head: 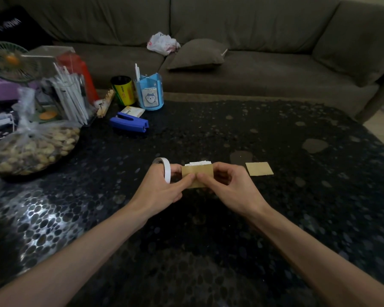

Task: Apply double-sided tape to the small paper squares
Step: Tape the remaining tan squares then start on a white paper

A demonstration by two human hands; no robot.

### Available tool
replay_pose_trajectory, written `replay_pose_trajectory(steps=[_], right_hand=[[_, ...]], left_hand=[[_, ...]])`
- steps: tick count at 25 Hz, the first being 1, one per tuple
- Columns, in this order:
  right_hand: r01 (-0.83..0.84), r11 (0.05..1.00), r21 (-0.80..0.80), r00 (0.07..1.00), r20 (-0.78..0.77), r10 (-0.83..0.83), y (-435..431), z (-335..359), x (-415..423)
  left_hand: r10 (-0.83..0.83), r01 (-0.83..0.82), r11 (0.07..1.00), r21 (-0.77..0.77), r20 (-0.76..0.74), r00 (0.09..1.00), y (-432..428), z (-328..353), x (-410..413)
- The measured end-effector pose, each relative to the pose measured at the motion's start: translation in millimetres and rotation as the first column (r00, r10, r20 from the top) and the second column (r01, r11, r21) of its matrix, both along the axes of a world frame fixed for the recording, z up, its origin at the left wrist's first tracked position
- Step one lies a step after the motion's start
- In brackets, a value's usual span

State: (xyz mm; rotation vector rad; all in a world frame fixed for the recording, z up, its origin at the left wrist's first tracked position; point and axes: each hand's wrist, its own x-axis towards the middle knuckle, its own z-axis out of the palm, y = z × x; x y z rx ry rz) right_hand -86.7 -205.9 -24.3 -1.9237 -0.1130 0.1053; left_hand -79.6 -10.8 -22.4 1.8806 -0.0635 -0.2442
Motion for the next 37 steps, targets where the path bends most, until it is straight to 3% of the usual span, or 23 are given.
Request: replay_pose_trajectory(steps=[14, 17, 22, 25, 28, 31, 33, 35, 37], right_hand=[[0.039, 0.999, 0.010, 0.999, -0.032, -0.038, -2, 3, 0], [0.079, 0.996, 0.040, 0.995, -0.067, -0.076, 0, 2, -1], [0.220, 0.974, -0.056, 0.968, -0.109, -0.225, -21, 9, 10], [0.449, 0.877, -0.170, 0.888, -0.025, -0.459, -56, 6, 30], [0.579, 0.782, -0.232, 0.797, -0.039, -0.602, -85, -1, 39], [0.626, 0.726, -0.284, 0.751, -0.033, -0.660, -98, -5, 42], [0.587, 0.659, -0.471, 0.756, 0.028, -0.654, -100, -7, 41], [0.527, 0.522, -0.671, 0.771, 0.119, -0.626, -98, -10, 38], [0.559, 0.518, -0.648, 0.782, 0.202, -0.590, -91, -7, 35]], left_hand=[[0.030, -0.029, 0.999, -0.017, 0.016, 0.999, 4, -3, 1], [0.062, -0.061, 0.998, -0.026, 0.002, 0.998, 1, -1, 1], [0.054, -0.054, 0.999, 0.002, -0.071, 0.996, -1, -4, 6], [0.011, -0.024, 0.997, -0.069, -0.191, 0.982, -6, -7, 6], [-0.168, 0.155, 0.982, -0.103, -0.130, 0.977, -4, -6, 5], [-0.272, 0.272, 0.962, -0.018, -0.007, 0.962, -3, -1, 1], [-0.307, 0.304, 0.951, 0.055, 0.036, 0.951, -4, 3, -2], [-0.316, 0.313, 0.948, 0.057, 0.058, 0.947, -5, 5, -3], [-0.326, 0.317, 0.945, 0.084, 0.132, 0.936, -5, 7, -4]])
